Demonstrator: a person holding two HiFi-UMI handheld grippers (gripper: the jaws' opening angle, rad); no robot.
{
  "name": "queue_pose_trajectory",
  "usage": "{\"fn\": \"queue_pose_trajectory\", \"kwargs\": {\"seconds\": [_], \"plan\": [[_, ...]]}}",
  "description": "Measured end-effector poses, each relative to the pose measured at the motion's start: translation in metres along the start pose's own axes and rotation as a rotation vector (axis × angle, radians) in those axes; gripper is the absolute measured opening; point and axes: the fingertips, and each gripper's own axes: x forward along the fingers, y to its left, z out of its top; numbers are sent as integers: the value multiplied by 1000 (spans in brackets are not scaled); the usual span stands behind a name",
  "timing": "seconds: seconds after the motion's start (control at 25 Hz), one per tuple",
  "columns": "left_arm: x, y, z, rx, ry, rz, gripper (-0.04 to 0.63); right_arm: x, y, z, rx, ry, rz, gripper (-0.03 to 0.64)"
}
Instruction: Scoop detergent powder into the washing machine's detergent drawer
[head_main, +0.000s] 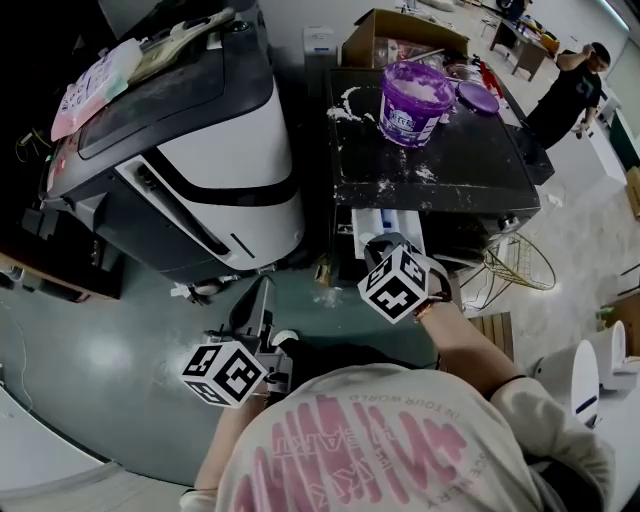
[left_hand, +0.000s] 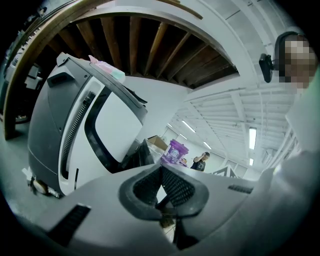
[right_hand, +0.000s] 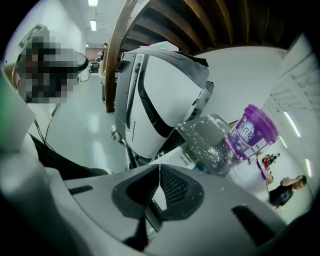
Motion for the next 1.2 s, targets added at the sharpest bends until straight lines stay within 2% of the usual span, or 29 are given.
{"fn": "queue_pose_trajectory", "kwargs": {"seconds": [0.6,1.04,1.2], "plan": [[-25,-9,5,45,5,20,2,-1,3,1,-200,12,-61,5],[-40,0,-9,30,20,62,2,-1,2,4,-273,3,-137,5],[-36,-2,-10,34,33,45,2,2,4,4,-305,17,-155,5]]}}
